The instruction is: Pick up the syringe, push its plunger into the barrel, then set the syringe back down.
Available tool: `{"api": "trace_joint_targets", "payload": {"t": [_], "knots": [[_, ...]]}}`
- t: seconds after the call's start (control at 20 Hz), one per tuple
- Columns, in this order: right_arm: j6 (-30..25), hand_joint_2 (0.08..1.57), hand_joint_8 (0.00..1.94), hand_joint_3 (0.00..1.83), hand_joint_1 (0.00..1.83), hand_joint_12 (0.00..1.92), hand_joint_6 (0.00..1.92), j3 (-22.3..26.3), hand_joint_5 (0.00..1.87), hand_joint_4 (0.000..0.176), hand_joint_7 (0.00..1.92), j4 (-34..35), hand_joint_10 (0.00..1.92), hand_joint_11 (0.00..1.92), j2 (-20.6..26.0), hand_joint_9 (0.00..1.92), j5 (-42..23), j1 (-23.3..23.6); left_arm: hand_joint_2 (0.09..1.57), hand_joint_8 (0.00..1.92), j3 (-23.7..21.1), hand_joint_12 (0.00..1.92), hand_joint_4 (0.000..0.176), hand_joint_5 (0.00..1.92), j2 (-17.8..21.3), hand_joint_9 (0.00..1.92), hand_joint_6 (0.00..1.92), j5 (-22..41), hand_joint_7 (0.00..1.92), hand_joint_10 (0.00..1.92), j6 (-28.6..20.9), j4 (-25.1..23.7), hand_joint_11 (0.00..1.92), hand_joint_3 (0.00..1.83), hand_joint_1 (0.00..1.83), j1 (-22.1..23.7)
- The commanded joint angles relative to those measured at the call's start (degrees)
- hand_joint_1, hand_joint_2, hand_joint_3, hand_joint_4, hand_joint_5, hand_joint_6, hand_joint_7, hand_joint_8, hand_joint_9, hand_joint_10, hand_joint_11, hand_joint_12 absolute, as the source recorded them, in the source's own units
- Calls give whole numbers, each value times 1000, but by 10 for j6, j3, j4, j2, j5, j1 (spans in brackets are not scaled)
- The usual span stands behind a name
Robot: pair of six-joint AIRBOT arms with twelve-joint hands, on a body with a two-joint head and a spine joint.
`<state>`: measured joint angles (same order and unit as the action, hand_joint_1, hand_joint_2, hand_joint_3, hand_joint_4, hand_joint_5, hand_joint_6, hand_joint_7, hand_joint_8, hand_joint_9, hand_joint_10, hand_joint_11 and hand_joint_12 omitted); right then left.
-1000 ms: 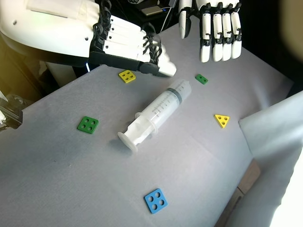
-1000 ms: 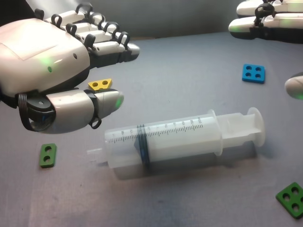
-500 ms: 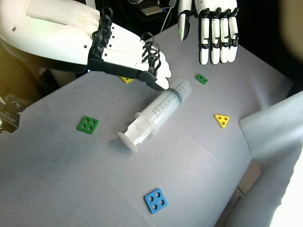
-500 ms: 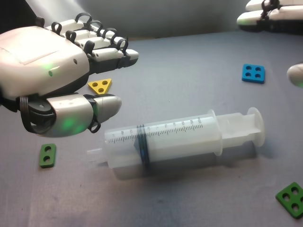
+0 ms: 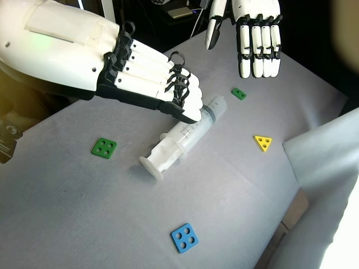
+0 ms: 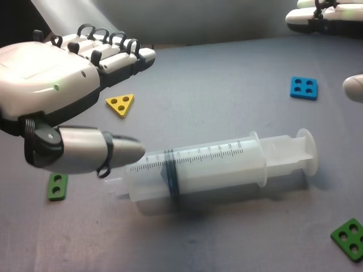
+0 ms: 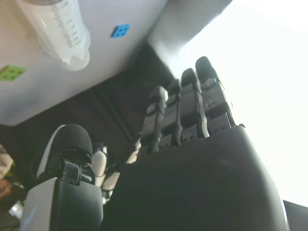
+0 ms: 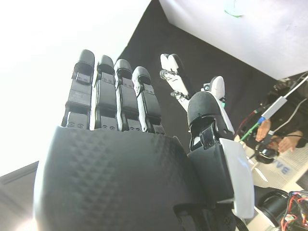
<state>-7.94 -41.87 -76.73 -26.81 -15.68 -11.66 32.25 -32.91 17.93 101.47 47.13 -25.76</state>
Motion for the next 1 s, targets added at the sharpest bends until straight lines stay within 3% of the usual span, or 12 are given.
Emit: {"api": "trace_joint_targets", "payload": {"t": [0.0,0.1,0.25,0.3,0.45,0.6,0.7,0.85,0.95], "knots": [[2,1437,2,0,0,365,3,1,127,0,112,19,4,0,-1,90,-14,8,1097,0,1,84,0,0,4,0,0,60,0,0,27,26,0,0,598,13],[2,1436,0,0,0,350,1,2,125,0,110,19,2,0,-1,89,-14,8,1023,0,6,111,0,0,4,0,0,58,0,0,62,90,0,0,672,16],[3,1432,5,0,0,350,7,2,142,0,122,19,5,0,-1,98,-14,8,977,0,1,105,0,0,4,0,0,57,0,0,126,140,0,0,786,16],[3,1424,2,0,0,350,4,2,136,0,117,19,4,0,-1,96,-14,8,935,0,-4,223,0,0,4,0,0,56,0,0,165,167,0,6,905,15],[4,1418,3,0,0,347,5,2,141,0,121,19,6,0,-1,102,-15,8,917,0,-18,350,0,0,4,0,0,58,0,0,240,228,0,2,1003,13],[6,1412,3,0,0,338,2,2,133,0,111,19,2,0,-1,95,-15,8,894,0,-31,452,0,0,5,9,0,65,0,2,268,238,0,0,995,14],[7,1415,5,0,0,362,4,2,143,0,127,19,5,0,-2,108,-15,8,900,0,-33,481,0,0,-2,4,0,70,0,0,299,278,0,1,1044,19],[8,1414,1,0,0,368,0,2,136,0,122,19,3,0,-2,106,-15,8,887,0,-29,492,0,0,-25,7,0,76,0,0,291,313,0,0,1115,6],[8,1414,3,0,0,345,1,2,136,0,120,19,2,0,-2,105,-15,8,898,0,-30,492,0,0,-47,8,0,106,0,1,280,310,0,2,1091,-16]]}}
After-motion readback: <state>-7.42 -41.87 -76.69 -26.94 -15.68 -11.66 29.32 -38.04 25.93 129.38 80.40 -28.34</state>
